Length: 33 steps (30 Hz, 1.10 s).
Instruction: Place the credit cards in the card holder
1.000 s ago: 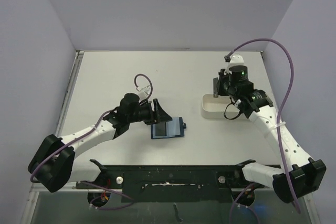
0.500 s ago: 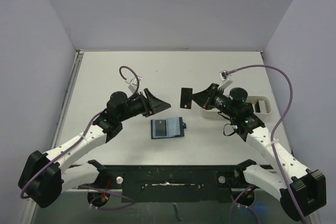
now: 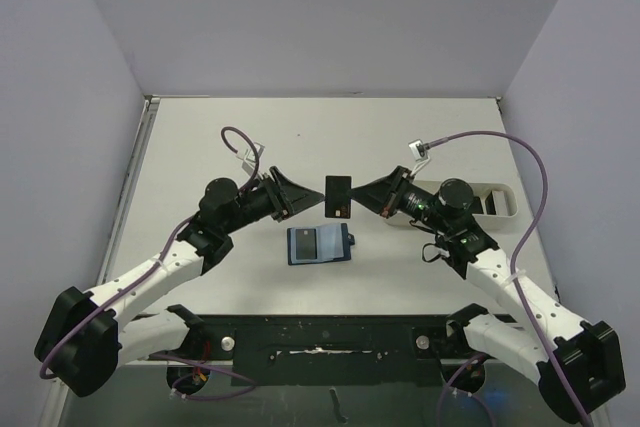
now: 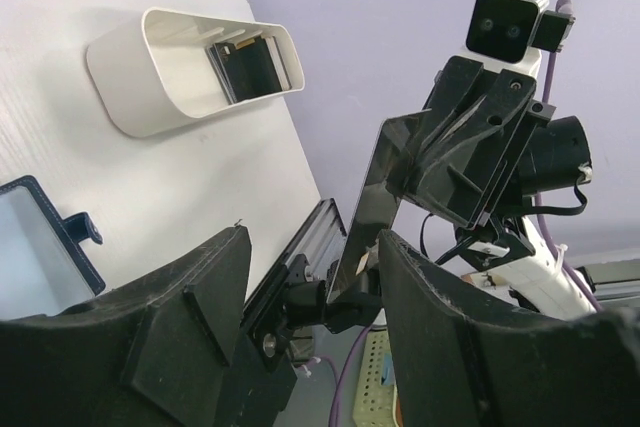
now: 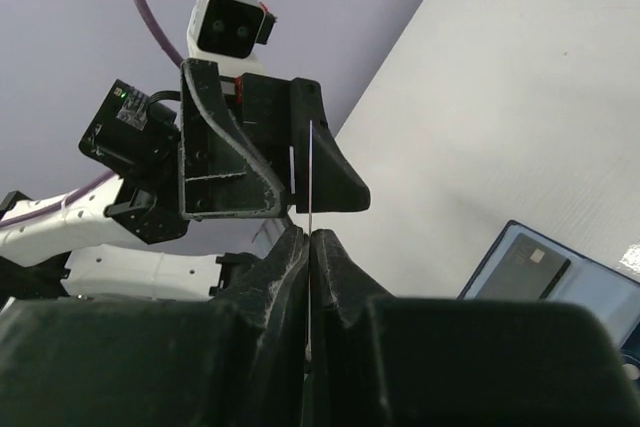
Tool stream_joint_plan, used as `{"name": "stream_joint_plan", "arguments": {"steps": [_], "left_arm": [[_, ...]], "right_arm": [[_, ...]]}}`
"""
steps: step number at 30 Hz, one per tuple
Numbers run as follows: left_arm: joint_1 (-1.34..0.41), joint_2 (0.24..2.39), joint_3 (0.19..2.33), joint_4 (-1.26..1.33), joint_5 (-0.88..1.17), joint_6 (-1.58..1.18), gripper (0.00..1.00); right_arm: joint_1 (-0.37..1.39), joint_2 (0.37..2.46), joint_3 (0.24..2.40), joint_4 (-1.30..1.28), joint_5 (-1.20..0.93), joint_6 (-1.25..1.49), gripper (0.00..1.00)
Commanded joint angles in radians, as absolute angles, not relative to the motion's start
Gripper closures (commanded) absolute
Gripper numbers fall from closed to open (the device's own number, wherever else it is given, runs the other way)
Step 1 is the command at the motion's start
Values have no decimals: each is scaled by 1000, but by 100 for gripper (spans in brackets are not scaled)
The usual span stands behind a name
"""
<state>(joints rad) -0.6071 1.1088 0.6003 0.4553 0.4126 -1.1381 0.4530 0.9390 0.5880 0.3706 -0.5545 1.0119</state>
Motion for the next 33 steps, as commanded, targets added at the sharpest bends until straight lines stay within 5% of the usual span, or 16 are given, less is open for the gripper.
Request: {"name": "stream_joint_plan", "arguments": {"steps": [1, 6, 11, 21, 33], "left_arm": [[-602, 1095, 609, 568, 443, -1153, 51], [-600, 1101, 595, 598, 452, -1170, 68], [-595, 1105, 590, 598, 465, -1169, 99], [-568, 1071, 585, 352, 361, -1054, 100], [-544, 1211, 593, 178, 325, -942, 100]], "right_arm": [[489, 951, 595, 477, -593, 1037, 100], [517, 982, 590, 478, -578, 1037, 100], [532, 1006, 586, 483, -568, 1040, 100], [532, 979, 634, 218, -403, 951, 65], [611, 1197, 776, -121, -123, 789, 62]]}}
